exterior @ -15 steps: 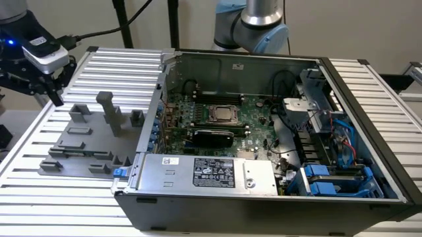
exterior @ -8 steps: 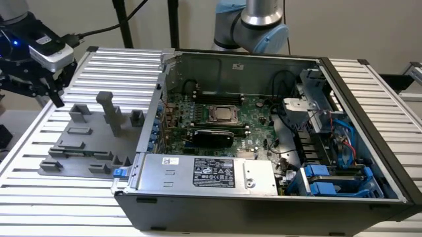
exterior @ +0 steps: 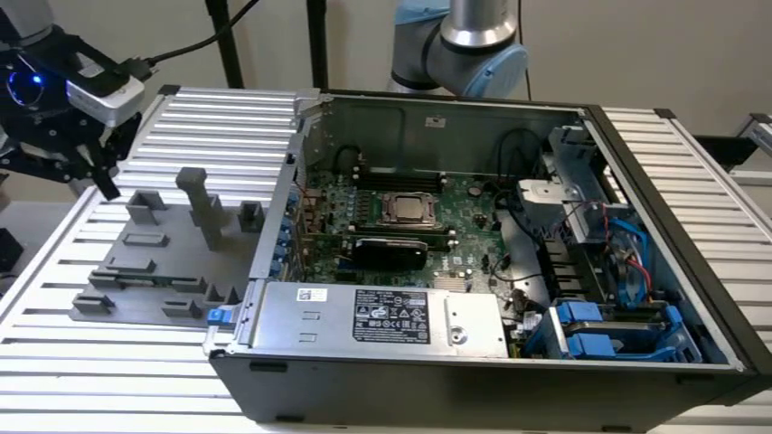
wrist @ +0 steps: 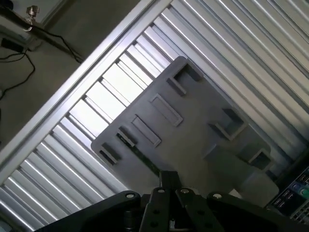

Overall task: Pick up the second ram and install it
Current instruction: 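Pick up the second ram and move it above second insertion slot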

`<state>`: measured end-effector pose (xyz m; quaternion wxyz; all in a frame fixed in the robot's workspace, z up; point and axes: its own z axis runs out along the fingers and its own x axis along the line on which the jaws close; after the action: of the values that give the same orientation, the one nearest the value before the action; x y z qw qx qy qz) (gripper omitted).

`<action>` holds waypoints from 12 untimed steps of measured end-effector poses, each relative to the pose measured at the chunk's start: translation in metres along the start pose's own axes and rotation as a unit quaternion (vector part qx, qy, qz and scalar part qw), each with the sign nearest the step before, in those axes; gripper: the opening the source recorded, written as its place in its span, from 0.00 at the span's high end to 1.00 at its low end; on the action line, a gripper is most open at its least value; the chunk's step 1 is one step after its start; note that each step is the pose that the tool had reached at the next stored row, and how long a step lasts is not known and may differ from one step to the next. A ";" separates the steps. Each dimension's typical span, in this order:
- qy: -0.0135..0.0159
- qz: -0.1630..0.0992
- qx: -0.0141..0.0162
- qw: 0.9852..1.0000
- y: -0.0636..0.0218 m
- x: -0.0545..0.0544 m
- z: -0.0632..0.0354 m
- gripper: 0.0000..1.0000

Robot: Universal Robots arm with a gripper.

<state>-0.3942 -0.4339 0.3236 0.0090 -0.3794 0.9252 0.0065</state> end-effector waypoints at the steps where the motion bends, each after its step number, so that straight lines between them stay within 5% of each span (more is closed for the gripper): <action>1: 0.000 -0.009 0.001 1.000 0.0000 0.000 0.0003 1.00; 7: 0.002 -0.057 0.009 0.998 0.0000 0.000 0.0017 1.00; 12: 0.004 -0.097 0.015 0.995 0.0000 0.000 0.0029 1.00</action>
<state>-0.3941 -0.4339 0.3207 0.0120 -0.4673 0.8839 -0.0101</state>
